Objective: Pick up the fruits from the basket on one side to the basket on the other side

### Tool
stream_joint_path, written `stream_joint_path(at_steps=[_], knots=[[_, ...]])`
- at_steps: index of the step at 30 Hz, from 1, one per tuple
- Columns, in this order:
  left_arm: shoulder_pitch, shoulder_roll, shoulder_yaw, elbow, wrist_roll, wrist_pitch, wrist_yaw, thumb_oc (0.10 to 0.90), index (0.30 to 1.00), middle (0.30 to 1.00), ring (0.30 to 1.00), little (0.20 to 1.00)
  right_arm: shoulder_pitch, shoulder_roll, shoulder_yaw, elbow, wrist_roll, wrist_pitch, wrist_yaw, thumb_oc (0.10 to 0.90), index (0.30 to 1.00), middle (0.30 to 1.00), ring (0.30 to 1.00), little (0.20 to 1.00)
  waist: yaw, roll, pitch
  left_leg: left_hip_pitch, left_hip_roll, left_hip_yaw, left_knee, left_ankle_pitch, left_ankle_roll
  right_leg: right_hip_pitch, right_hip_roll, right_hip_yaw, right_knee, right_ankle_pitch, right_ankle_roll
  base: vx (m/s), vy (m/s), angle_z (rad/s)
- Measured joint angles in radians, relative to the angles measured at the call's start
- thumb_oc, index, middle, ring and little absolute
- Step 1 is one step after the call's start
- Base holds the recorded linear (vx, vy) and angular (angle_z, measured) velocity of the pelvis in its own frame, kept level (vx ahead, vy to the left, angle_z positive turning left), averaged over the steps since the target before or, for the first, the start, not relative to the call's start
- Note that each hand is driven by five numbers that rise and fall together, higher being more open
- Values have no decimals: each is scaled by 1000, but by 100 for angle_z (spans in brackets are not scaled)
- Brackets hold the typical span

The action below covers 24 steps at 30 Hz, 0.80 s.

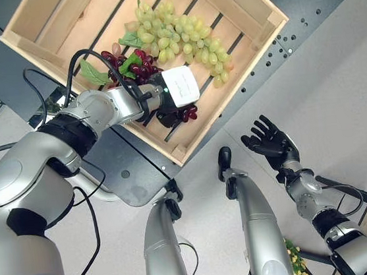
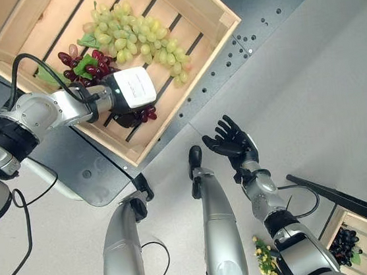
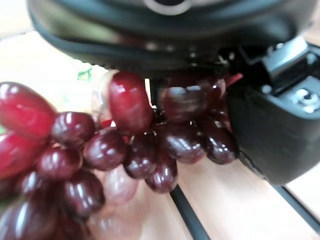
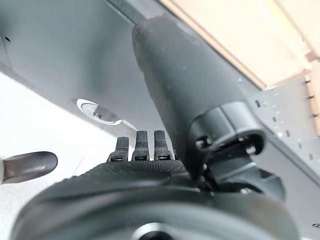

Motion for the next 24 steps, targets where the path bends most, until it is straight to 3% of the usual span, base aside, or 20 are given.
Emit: stream_joint_path(at_steps=[5,7,11,14,19,21,24], knots=[[73,43,3,0,-147,54,60,400,300,300,300,300,24,0,10,-3,0,0,0,800,900,900,900,900,10,0,0,51,0,0,-7,0,1,57,3,-2,-15,3,5,0,0,0],[143,51,70,1,-260,66,113,400,300,300,300,300,56,-1,9,-25,0,0,-2,800,900,900,900,900,17,0,0,86,-2,1,-18,0,0,90,2,-4,-21,3,6,0,0,0],[351,49,320,26,-504,38,232,400,300,300,300,300,127,4,9,-81,-3,0,-22,800,900,900,900,900,29,0,0,204,-4,0,-62,2,-4,210,8,-20,-58,2,6,15,-1,3],[447,38,450,46,-649,22,264,400,300,300,300,300,149,5,7,-120,-4,-1,-34,800,900,900,900,900,40,0,0,266,-6,1,-83,4,-7,268,10,-20,-72,0,7,10,2,0],[644,-121,788,49,-996,15,255,400,300,300,300,300,183,41,-3,-150,-13,-1,-68,800,900,900,900,900,56,0,0,399,-14,0,-132,11,-19,393,12,-23,-103,-7,12,57,11,2],[691,-169,852,48,-1081,15,255,400,300,300,300,300,203,52,-4,-165,-47,-1,-81,800,900,900,900,900,56,-1,0,438,-16,0,-156,12,-27,431,17,-21,-124,-11,15,55,12,-1],[700,-187,863,48,-1140,25,257,400,300,300,300,300,226,53,-4,-193,-77,1,-90,800,900,900,900,900,56,-2,-1,463,-17,-1,-177,21,-32,454,21,-22,-144,-6,17,44,13,-1]])
